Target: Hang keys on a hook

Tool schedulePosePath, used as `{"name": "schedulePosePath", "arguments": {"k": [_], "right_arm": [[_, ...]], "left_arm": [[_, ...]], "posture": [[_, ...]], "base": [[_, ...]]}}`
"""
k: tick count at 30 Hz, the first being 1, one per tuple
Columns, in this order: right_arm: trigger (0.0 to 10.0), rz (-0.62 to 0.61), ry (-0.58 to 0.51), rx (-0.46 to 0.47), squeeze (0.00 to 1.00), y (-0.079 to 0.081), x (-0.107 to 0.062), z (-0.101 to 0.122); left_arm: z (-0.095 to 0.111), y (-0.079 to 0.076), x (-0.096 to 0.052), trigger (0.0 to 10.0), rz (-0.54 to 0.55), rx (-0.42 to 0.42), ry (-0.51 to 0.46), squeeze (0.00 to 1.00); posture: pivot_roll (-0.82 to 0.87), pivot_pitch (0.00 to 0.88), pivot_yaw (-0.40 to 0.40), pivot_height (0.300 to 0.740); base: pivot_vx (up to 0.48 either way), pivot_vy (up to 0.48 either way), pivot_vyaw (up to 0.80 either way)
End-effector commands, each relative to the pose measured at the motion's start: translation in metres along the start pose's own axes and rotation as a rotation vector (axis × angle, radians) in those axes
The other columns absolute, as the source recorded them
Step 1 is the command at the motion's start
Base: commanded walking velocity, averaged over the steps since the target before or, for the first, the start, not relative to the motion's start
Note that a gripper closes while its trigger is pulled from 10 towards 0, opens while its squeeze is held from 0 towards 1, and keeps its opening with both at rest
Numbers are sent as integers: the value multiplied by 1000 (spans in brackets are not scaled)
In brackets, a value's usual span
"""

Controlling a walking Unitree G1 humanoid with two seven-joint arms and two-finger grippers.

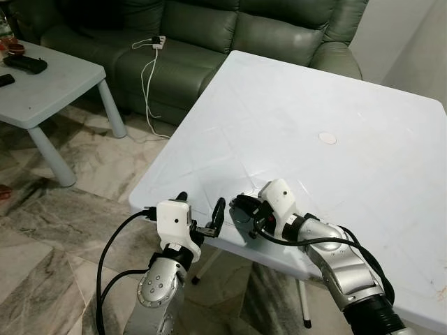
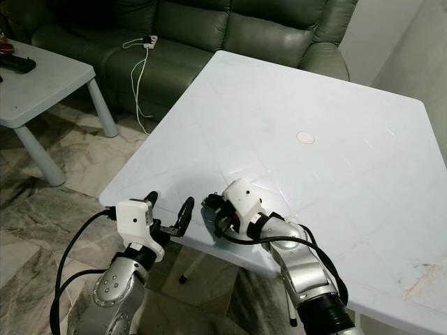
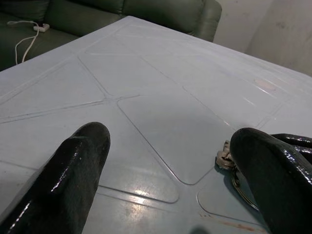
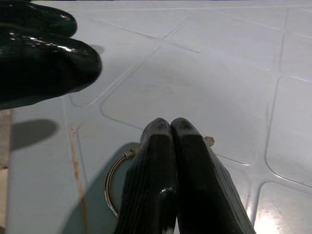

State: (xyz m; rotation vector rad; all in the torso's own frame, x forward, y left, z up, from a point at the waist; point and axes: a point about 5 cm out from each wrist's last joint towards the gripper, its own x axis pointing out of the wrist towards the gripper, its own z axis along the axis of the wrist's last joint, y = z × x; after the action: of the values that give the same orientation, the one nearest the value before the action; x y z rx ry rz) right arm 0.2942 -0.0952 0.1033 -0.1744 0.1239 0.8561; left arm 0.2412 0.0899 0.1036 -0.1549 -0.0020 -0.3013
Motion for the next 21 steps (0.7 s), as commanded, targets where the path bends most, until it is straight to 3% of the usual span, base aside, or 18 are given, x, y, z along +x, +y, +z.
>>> {"name": "schedulePosePath", "arguments": {"k": [1,2,3,9,10,12,13,18,20,21], "right_arm": [[10000,25,11,2,0,2,-2,-2],[10000,25,9,-1,0,2,-3,-1],[10000,22,6,10,1000,2,-3,-1],[10000,26,24,-6,1000,3,-2,-2],[10000,39,19,-16,192,4,-2,-2],[10000,23,22,-23,192,4,-1,-2],[10000,33,16,-23,118,4,-2,-2],[10000,51,12,-22,114,6,-3,-2],[9569,48,11,-14,110,6,-4,-2],[6431,36,6,-14,110,6,-4,-2]], "left_arm": [[2,-6,2,10000,-1,-26,-16,0],[2,-6,2,10000,-1,-26,-16,0],[2,-6,2,10000,0,-26,-16,0],[2,-7,2,10000,0,-27,-16,0],[2,-7,1,10000,-1,-27,-17,0],[2,-7,2,10000,-1,-28,-17,0],[2,-7,2,10000,-1,-28,-17,0],[2,-7,1,10000,-4,-28,-16,0],[2,-8,1,10000,-5,-28,-15,0],[2,-8,2,10000,-5,-29,-15,0]], "posture": [[15,114,-138,740],[15,114,-138,740],[18,112,-139,740],[18,109,-139,740],[19,107,-140,740],[19,107,-140,740],[19,106,-139,740],[17,106,-138,740],[18,106,-139,740],[18,105,-139,740]], "base": [[0,0,0],[0,0,0],[0,0,0],[0,0,0],[0,0,0],[0,0,0],[0,0,0],[0,0,0],[0,0,0],[0,0,0]]}}
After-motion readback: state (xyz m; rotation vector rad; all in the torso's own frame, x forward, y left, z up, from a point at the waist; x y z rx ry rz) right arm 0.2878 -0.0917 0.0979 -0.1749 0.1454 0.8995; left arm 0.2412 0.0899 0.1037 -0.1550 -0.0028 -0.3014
